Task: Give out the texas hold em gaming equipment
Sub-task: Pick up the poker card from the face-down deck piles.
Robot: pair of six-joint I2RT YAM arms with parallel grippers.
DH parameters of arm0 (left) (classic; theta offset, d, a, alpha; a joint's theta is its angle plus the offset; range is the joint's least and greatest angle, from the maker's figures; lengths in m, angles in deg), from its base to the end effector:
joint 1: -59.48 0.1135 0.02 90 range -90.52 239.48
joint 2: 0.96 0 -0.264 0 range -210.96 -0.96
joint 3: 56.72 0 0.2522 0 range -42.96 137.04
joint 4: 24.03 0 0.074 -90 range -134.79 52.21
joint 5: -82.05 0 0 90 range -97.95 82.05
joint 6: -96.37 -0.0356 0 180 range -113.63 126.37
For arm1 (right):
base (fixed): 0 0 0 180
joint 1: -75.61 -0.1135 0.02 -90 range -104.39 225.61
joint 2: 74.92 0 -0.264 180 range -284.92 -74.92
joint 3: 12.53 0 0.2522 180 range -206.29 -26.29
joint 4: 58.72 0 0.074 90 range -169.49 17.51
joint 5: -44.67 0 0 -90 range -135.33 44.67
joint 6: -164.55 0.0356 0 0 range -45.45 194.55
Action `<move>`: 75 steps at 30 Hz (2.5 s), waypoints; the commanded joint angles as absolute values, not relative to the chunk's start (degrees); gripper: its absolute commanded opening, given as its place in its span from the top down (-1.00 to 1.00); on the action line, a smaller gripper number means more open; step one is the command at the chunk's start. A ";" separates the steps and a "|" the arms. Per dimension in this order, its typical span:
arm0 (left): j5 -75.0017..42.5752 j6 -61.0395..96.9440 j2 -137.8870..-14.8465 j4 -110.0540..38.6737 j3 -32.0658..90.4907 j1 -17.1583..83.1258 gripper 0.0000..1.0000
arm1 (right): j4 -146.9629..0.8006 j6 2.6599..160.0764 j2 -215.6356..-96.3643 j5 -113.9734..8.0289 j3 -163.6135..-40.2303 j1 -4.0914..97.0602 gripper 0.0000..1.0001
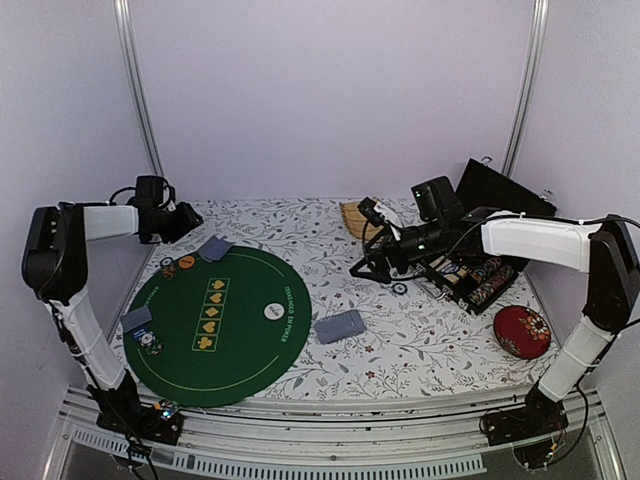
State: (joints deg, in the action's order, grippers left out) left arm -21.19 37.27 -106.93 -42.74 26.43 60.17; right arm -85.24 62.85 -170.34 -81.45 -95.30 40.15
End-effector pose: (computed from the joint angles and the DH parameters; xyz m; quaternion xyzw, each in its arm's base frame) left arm 0.4065 -0.0033 0.1975 -0.2010 0.8845 -0.2077 0.3663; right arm 0.2898 0.2321 0.2562 -0.4655 0.7338 0.3580 0.3416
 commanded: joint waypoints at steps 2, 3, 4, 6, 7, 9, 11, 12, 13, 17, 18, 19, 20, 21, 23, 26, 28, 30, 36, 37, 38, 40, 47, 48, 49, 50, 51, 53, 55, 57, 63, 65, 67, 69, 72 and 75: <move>-17.29 34.87 -97.62 -44.19 24.67 52.79 -0.12 | -85.41 60.50 -167.05 -77.18 -93.96 40.28 -0.98; -17.85 34.21 -96.55 -44.72 24.36 49.92 -0.17 | -85.19 59.20 -166.71 -76.46 -93.16 40.17 -0.98; -18.75 33.57 -95.60 -45.74 24.21 46.93 -0.25 | -84.96 58.06 -166.30 -75.69 -92.19 40.00 -0.98; -20.20 33.16 -94.37 -47.72 23.72 40.57 -0.44 | -84.92 52.19 -165.77 -73.27 -89.97 38.43 -0.98; -21.27 33.36 -93.98 -47.88 22.90 36.30 -0.55 | -85.15 49.52 -165.72 -72.38 -88.78 37.30 -0.98; -24.67 34.63 -93.97 -47.48 20.33 30.98 -0.71 | -85.02 42.92 -166.20 -72.78 -86.63 35.44 -0.98; -27.79 36.03 -94.71 -47.46 18.32 26.89 -0.83 | -83.36 37.66 -167.11 -73.08 -84.71 34.26 -0.98; -28.79 37.52 -95.07 -47.37 17.37 25.14 -0.85 | -82.55 35.40 -168.17 -72.86 -84.02 33.81 -0.98; -29.62 38.57 -95.49 -46.71 16.25 23.57 -0.85 | -82.13 32.32 -169.25 -72.57 -83.72 33.42 -0.98; -32.83 41.40 -97.68 -43.34 13.08 19.39 -0.79 | -84.78 23.01 -175.20 -70.77 -86.44 33.04 -0.98; -33.54 42.25 -98.25 -42.77 12.48 18.86 -0.74 | -85.81 21.48 -176.75 -70.51 -87.61 33.01 -0.98; -34.55 43.05 -98.63 -41.54 11.73 18.50 -0.69 | -86.94 19.90 -178.11 -70.24 -88.61 33.04 -0.98; -35.24 43.94 -98.92 -40.29 10.91 18.26 -0.63 | -87.74 18.29 -179.51 -70.07 -89.65 33.07 -0.98; -35.76 44.81 -99.17 -38.81 10.01 17.88 -0.59 | -88.47 17.58 -180.50 -70.08 -90.57 33.07 -0.98; -36.49 45.96 -100.06 -36.42 8.83 17.29 -0.48 | -89.70 16.50 -182.41 -70.47 -92.24 33.04 -0.98; -38.18 46.40 -102.65 -35.46 9.29 16.35 -0.36 | -92.13 14.98 -184.43 -72.89 -94.82 33.04 -0.98; -38.80 46.43 -103.98 -34.47 9.64 15.79 -0.33 | -92.24 15.00 -185.49 -73.22 -95.14 33.05 -0.98; -39.97 47.10 -105.38 -32.69 9.39 15.52 -0.30 | -92.99 14.92 -186.60 -73.49 -95.15 33.05 -0.98; -39.59 47.51 -107.66 -32.49 9.13 15.60 -0.25 | -99.74 13.10 -191.89 -74.57 -100.74 33.04 -0.98; -39.78 47.64 -107.98 -31.91 8.96 15.62 -0.24 | -99.71 12.89 -192.48 -74.53 -100.85 33.06 -0.98; -40.02 47.82 -108.42 -31.42 8.91 15.58 -0.22 | -99.43 12.91 -193.11 -74.50 -101.15 33.05 -0.98; -40.85 47.96 -109.72 -31.00 9.41 15.57 -0.14 | -100.30 13.27 -194.35 -74.32 -102.31 33.01 -1.00; -42.51 48.55 -111.61 -28.59 9.52 15.54 0.30 | -101.31 13.80 -195.76 -73.77 -102.42 32.97 -0.57; -42.47 48.58 -111.66 -28.57 9.47 15.66 0.41 | -101.18 14.27 -195.84 -73.50 -102.41 32.86 -0.55; -42.44 48.63 -111.70 -28.42 9.43 15.70 0.53 | -101.14 14.59 -195.86 -73.37 -102.41 32.89 -0.52; -42.49 48.81 -111.77 -28.36 9.47 15.76 0.65 | -100.95 14.90 -195.79 -73.22 -102.36 32.88 -0.52; -42.65 48.71 -111.79 -28.43 9.55 15.74 0.76 | -100.59 15.24 -195.68 -72.90 -102.21 32.82 -0.52; -42.88 48.58 -111.43 -28.75 9.41 15.88 0.95 | -99.65 15.91 -195.33 -71.91 -101.78 32.74 -0.52; -42.52 48.44 -110.36 -29.07 8.62 16.10 1.00 | -98.82 16.22 -194.49 -70.95 -100.86 32.73 -0.53; -42.12 48.05 -108.81 -29.64 7.60 16.31 1.00 | -97.43 15.90 -193.36 -69.70 -99.41 32.81 -0.53; -40.39 45.29 -102.79 -31.53 4.64 16.92 1.00 | -95.77 15.51 -191.56 -68.00 -98.33 32.80 -0.62; -38.65 43.86 -100.38 -31.76 3.47 16.98 1.00 | -94.77 15.87 -190.79 -68.16 -98.23 32.74 -0.71; -38.16 43.26 -98.53 -31.96 2.50 17.46 1.00 | -93.56 15.99 -189.66 -68.33 -97.99 32.80 -0.87; -38.44 42.92 -96.73 -31.99 1.44 18.32 1.00 | -92.08 16.34 -188.35 -68.28 -97.54 32.72 -0.98; -38.94 42.44 -93.55 -32.42 -0.48 20.58 1.00 | -90.72 16.72 -186.04 -69.20 -97.17 32.78 -0.98; -40.35 42.81 -88.66 -34.09 -3.04 24.40 1.00 | -89.53 16.96 -183.12 -69.87 -97.18 32.76 -0.98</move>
State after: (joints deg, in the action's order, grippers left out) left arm -39.42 43.91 -94.08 -31.73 0.09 19.74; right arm -92.50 16.56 -188.56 -69.73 -97.66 32.87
